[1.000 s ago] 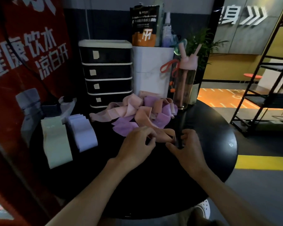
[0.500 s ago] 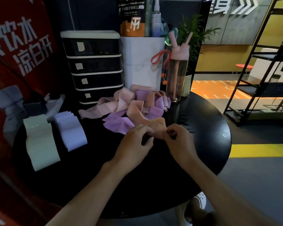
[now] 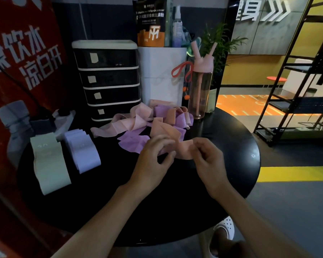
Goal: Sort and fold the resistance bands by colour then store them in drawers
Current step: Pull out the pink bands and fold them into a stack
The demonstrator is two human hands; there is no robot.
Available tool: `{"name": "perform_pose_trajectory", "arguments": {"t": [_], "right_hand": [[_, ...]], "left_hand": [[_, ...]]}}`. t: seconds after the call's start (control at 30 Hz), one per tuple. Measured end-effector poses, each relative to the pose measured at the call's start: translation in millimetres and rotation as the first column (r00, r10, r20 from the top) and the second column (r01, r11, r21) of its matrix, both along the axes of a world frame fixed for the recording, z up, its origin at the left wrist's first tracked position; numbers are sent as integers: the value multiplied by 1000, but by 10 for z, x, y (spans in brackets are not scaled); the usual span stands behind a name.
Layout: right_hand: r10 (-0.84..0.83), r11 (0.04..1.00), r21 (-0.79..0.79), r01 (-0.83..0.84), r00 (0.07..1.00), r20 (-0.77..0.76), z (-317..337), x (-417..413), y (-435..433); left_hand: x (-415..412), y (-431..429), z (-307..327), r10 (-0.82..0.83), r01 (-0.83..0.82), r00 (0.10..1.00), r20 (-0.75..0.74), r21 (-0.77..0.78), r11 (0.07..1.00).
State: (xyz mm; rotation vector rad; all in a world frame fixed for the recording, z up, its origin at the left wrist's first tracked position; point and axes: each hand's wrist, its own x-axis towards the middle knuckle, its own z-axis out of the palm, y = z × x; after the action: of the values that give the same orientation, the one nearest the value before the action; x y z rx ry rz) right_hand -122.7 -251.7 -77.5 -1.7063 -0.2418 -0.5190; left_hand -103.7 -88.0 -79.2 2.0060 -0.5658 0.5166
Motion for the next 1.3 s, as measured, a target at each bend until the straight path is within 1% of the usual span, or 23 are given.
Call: {"name": "perform_pose_trajectory", "arguments": {"t": [0.07,0.13,0.2,0.27,0.4,0.53,0.63,0.7,0.87,0.97,1.03,1.13,1.2,1.3], "right_hand": [[17,1000,-19,-17,1000,23,49,-31,14],[15,1000,-6,-15,999,49,171,-22,-4],[15,1000,16,-16,997,79,356,1,-38],[17,999,30,-20,994,106,562,12,-66],[21,998,54,-28,991,129,915,43,-129],[31,998,51,-39,988,149,1234,15,-129],[25,990,130,-44,990,141,1428,-20,-85],[35,985,165,-57,990,137,1524,-41,-58],[34,981,186,-60,989,141,1654,-57,-25],[75,972,210,-108,985,156,1691,-92,25],[160,964,191,-183,978,132,1679,-111,57],[304,945,120,-303,953,16,1609,-116,112],[308,951,46,-307,951,-25,1560,-107,136],[365,930,75,-359,927,-86,1527,-123,137]], "left_hand": [[16,3,106,-69,70,996,-48,15,997],[67,-4,276,-106,109,991,-78,36,993],[87,-27,467,-110,112,992,-59,25,993],[62,-68,643,-115,114,993,-28,-26,993],[23,-111,1000,-131,136,991,37,-186,973],[-51,-117,1299,-146,145,989,16,-296,944],[-72,-84,1450,-157,174,985,76,-321,931],[-84,-57,1517,-166,184,983,82,-336,924],[-141,-27,1664,-184,195,981,67,-357,914],[-168,-27,1735,-177,196,980,85,-375,906],[-191,-42,1775,-167,191,982,94,-406,894],[-203,-45,1834,-124,168,985,122,-487,857],[-183,-18,1872,-97,149,988,123,-535,831],[-151,53,1906,-37,73,997,74,-587,806]]}}
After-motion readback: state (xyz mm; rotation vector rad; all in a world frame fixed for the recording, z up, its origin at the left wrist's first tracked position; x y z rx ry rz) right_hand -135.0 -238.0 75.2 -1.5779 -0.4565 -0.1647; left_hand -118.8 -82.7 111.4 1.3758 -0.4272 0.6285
